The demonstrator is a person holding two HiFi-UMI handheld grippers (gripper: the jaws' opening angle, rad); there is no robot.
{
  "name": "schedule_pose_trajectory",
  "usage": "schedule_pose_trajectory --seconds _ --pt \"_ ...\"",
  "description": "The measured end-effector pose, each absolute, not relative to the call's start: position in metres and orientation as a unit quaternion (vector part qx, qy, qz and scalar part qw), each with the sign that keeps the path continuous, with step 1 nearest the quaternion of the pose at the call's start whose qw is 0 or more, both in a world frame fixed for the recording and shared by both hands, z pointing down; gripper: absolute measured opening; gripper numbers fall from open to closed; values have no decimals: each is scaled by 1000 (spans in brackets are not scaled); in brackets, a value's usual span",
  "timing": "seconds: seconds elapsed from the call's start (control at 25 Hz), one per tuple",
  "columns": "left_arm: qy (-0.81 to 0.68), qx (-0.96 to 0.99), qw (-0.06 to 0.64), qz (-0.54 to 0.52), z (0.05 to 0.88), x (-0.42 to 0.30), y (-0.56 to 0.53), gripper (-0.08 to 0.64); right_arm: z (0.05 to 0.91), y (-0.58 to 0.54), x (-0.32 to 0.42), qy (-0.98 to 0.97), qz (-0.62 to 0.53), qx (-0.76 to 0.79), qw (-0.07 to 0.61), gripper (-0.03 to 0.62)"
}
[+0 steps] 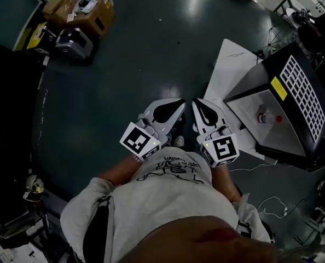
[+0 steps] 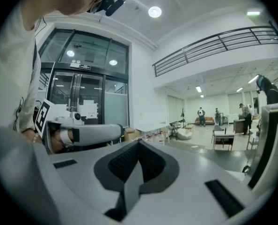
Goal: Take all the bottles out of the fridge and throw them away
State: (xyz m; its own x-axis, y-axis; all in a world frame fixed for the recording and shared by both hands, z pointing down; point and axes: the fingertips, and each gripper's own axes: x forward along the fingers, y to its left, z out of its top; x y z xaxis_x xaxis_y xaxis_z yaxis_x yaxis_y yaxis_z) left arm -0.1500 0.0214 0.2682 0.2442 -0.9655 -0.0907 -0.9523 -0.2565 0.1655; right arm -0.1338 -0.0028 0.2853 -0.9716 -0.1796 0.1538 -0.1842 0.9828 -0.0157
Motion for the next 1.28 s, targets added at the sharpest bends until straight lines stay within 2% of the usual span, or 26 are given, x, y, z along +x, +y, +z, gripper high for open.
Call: schedule_pose_trajectory --seconds 0.68,1.28 --pt "-579 809 33 -98 246 -140 25 9 255 3 -124 -992 4 109 69 9" --pt "-526 843 38 -108 241 -102 20 9 253 -1 -85 -981 17 179 74 9"
